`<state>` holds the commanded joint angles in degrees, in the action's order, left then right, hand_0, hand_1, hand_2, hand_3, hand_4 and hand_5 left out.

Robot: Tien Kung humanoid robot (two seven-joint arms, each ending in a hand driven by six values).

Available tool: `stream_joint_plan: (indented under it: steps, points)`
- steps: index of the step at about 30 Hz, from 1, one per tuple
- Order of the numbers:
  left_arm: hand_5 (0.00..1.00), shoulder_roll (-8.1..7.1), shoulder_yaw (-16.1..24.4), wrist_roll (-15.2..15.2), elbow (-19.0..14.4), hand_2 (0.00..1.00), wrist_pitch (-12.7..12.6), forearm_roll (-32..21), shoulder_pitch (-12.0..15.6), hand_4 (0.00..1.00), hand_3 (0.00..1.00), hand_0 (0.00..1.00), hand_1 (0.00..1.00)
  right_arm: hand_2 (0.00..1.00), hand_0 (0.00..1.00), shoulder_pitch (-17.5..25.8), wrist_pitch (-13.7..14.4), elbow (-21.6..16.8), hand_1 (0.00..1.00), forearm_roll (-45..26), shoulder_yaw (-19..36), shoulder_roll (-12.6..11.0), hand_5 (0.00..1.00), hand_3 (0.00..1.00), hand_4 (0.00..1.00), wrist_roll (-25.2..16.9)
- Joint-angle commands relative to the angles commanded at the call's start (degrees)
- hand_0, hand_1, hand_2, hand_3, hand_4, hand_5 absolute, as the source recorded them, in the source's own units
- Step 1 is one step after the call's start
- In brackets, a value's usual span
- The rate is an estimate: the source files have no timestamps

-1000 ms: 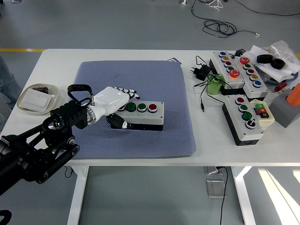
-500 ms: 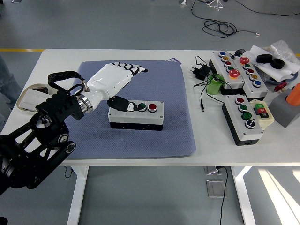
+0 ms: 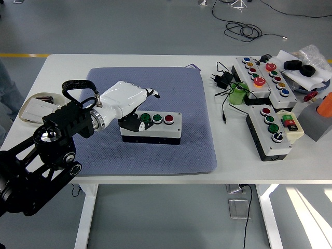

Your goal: Pick up the button,place it on the desk,press the button,press the button

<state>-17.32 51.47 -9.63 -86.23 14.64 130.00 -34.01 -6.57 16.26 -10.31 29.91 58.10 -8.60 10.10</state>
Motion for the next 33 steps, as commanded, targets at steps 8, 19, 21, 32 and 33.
stream_joint_plan:
  steps: [8, 19, 21, 32, 33]
  points:
    - [0.31, -0.14, -2.2, -0.4, 0.2, 0.115, 2.2, 0.0, -0.1, 0.693, 0.763, 0.002, 0.053, 0.817, 0.787, 0.0, -0.1, 0.0, 0.797, 0.1, 0.0, 0.0, 0.479, 0.751, 0.412, -0.1]
    - [0.306, -0.01, -4.5, -0.5, 3.0, 0.115, 2.4, 0.0, -1.7, 0.686, 0.764, 0.002, 0.054, 0.817, 0.787, -0.3, 0.0, 0.0, 0.797, 0.2, 0.2, -0.1, 0.479, 0.751, 0.412, -0.1]
    - [0.27, 0.04, -4.8, -0.5, 3.1, 0.121, 2.5, 0.0, -1.9, 0.659, 0.771, 0.002, 0.06, 0.817, 0.787, -0.3, 0.0, 0.0, 0.797, 0.3, 0.2, -0.1, 0.479, 0.751, 0.412, 0.0]
    - [0.259, 0.35, -6.4, -0.8, 5.4, 0.121, 3.9, 0.0, -3.2, 0.65, 0.773, 0.002, 0.063, 0.817, 0.787, -0.3, 0.0, 0.0, 0.797, 0.3, 0.4, -0.1, 0.479, 0.751, 0.412, -0.1]
    - [0.253, 0.37, -6.7, -0.8, 5.6, 0.123, 4.2, 0.0, -3.3, 0.643, 0.774, 0.004, 0.065, 0.817, 0.787, -0.3, 0.0, 0.0, 0.797, 0.4, 0.4, -0.1, 0.479, 0.751, 0.412, -0.1]
